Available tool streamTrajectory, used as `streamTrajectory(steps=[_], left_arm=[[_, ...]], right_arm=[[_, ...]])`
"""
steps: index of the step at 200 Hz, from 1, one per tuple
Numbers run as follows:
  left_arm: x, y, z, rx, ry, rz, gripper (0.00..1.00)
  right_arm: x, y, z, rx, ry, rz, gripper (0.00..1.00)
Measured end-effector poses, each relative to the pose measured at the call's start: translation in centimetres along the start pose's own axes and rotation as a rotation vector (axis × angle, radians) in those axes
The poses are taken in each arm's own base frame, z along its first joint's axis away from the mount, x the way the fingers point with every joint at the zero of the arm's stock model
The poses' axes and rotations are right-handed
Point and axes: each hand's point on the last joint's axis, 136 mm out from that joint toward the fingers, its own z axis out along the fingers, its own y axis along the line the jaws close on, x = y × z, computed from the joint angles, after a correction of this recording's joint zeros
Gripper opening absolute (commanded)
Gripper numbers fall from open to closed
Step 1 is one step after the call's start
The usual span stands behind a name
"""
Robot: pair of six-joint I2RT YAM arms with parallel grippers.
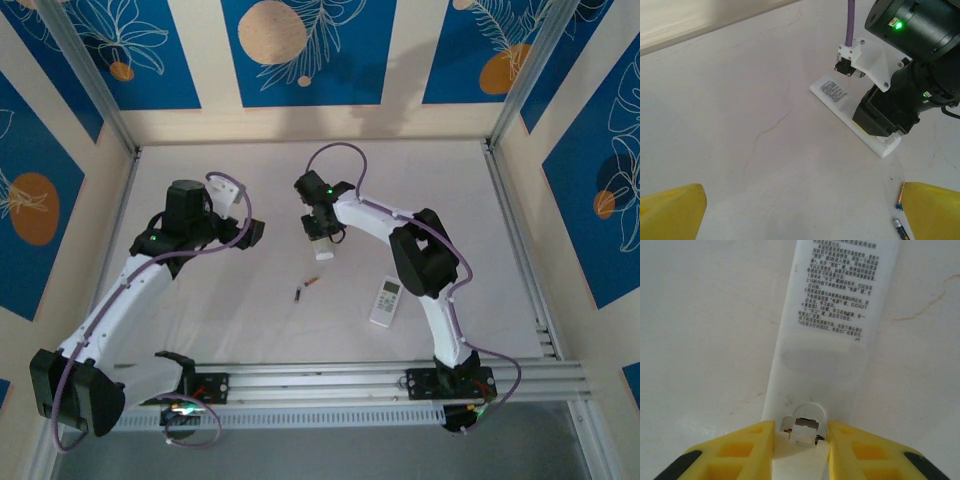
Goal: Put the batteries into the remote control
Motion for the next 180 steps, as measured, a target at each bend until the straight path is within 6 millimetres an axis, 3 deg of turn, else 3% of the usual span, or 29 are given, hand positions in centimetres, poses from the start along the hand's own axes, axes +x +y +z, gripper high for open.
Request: streamTrajectory(steps=[47,119,133,161,180], left_arm=[[-0.1,0.0,-0.1,0.0,-0.004,0.001,1.0],[-0.1,0.0,-0.2,0.0,-0.006,0.001,1.0],[-0.1,0.0,-0.2,0.0,-0.006,0.001,1.0],[-0.1,0.0,-0.2,0.0,-0.006,0.001,1.0],[-0.1,0.0,-0.2,0.0,-0.006,0.001,1.0]], right_arm=[[0.6,0.0,-0.3,-0.002,0.033,0.009,0.44],[-0.5,0.2,-1.1,-0.01,0.004,0.014,0.49],[-0.6,0.2,-1.1,-0.009,0.003,0.015,0.41],[-0.7,0.0,-1.2,0.006,-0.005,0.022,0.06],[-0.8,-0.2,-1.4,0.011,-0.011,0.039,0.02]])
